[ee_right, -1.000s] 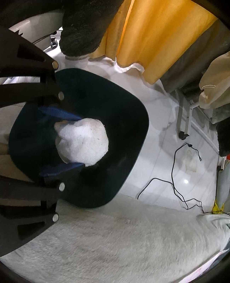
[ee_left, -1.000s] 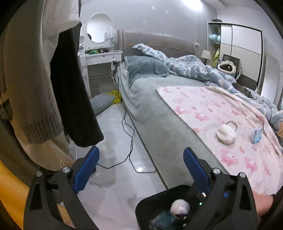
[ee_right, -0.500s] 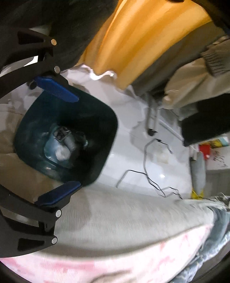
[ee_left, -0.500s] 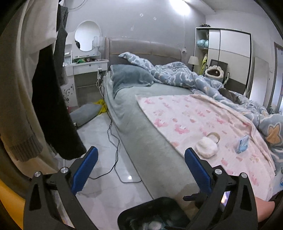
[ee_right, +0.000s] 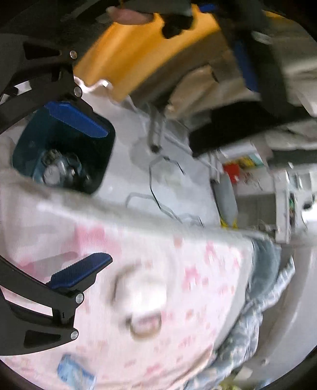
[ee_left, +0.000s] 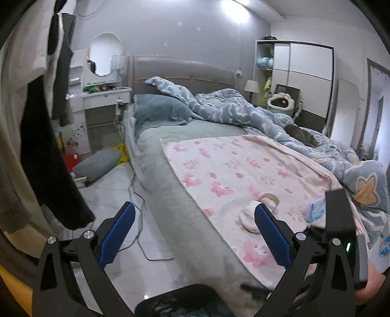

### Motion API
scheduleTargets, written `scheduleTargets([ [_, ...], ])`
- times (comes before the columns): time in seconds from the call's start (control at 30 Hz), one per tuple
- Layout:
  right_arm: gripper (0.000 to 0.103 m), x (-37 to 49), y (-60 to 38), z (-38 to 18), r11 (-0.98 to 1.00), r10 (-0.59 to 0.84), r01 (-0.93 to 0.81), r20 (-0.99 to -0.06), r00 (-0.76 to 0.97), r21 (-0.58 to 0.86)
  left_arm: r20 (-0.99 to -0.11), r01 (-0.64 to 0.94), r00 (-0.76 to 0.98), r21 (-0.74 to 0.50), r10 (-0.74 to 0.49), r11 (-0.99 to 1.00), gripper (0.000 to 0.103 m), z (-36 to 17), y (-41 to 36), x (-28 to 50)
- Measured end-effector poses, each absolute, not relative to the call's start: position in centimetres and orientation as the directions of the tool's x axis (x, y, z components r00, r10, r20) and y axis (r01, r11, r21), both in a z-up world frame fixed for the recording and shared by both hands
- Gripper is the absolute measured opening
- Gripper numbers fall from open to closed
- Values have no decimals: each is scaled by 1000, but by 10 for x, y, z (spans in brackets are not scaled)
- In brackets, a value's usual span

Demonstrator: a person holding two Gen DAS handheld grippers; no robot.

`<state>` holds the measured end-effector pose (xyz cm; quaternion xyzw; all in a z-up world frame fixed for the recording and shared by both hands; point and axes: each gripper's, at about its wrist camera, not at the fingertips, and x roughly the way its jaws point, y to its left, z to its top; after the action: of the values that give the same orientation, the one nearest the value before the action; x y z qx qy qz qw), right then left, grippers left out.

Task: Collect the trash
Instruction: 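Move both tools back over the remaining items on the bed, then grasp the white cotton pad with the left tool while the right grasps the blue wipes pack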

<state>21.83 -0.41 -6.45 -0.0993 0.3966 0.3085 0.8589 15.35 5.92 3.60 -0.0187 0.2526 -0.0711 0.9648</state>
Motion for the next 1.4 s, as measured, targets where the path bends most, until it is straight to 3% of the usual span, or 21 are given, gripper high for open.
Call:
scheduleTargets([
  [0.4, 96, 236, -84, -41, 896, 318, -443, -655, 686, -30, -565, 204, 799, -71, -208, 976, 100, 7, 14, 179],
  [0.7, 96, 251, -137, -32, 953, 255, -300, -609, 751, 29, -598, 263, 761, -68, -250, 962, 100, -15, -13, 209],
  [0.9, 96, 264, -165, -33, 975, 195, -222, -608, 770, 32, -636, 330, 708, -85, -306, 940, 100, -34, -34, 231],
  [1.4, 96, 272, -216, -48, 988, 156, -133, -640, 752, 84, -727, 313, 617, -125, -302, 941, 99, -81, -76, 270],
])
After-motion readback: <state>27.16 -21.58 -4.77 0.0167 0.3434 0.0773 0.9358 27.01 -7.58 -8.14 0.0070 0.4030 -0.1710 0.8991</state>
